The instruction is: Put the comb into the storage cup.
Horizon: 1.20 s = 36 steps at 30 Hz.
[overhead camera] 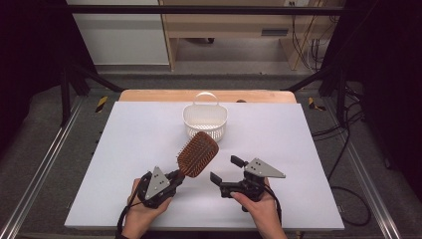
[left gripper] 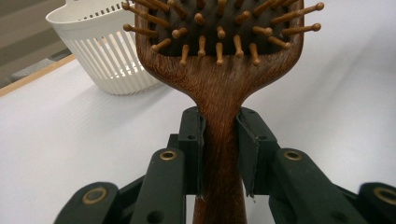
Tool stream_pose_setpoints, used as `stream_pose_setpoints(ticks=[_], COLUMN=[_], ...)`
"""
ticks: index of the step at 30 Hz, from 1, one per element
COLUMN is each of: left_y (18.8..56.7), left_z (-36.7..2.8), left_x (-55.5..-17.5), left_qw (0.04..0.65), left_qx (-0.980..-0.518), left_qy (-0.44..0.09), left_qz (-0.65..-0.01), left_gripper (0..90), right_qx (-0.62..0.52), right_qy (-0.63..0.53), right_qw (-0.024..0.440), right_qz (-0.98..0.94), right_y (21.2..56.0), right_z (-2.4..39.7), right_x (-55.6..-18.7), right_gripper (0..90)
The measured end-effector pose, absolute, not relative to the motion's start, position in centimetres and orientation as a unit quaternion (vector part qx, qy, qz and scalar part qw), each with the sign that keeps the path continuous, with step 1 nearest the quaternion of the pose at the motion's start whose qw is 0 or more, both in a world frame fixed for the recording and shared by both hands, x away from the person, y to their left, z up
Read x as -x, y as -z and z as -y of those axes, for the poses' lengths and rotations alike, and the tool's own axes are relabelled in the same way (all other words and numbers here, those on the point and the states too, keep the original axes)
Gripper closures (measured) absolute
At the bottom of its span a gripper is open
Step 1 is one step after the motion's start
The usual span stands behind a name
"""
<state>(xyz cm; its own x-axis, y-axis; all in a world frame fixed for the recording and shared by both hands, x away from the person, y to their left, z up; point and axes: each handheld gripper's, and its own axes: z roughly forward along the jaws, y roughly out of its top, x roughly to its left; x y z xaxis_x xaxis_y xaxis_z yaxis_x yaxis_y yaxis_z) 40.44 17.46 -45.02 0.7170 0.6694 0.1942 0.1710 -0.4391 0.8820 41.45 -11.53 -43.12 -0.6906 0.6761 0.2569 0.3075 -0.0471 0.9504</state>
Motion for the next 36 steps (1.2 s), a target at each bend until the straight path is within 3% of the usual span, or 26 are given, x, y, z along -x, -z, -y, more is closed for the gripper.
stream_pose_setpoints(ticks=[15, 24, 36], left_y=[44.9, 44.8, 44.6], left_z=[-17.6, -17.6, -17.4], left_x=[-40.1, -40.0, -39.5], left_qw=[0.467, 0.473, 0.479], left_qx=[-0.8, -0.797, -0.789], left_qy=[-0.279, -0.281, -0.302], left_qz=[-0.253, -0.249, -0.238], left_gripper=[72.4, 72.4, 72.4], right_qx=[-0.361, -0.356, -0.362], right_qy=[-0.648, -0.649, -0.66], right_qw=[0.096, 0.09, 0.05], right_qz=[-0.663, -0.666, -0.657], right_y=[40.9, 40.0, 39.0], right_z=[9.5, 8.2, 7.8], right_x=[-43.0, -43.7, -44.8], right_gripper=[8.7, 10.5, 21.8])
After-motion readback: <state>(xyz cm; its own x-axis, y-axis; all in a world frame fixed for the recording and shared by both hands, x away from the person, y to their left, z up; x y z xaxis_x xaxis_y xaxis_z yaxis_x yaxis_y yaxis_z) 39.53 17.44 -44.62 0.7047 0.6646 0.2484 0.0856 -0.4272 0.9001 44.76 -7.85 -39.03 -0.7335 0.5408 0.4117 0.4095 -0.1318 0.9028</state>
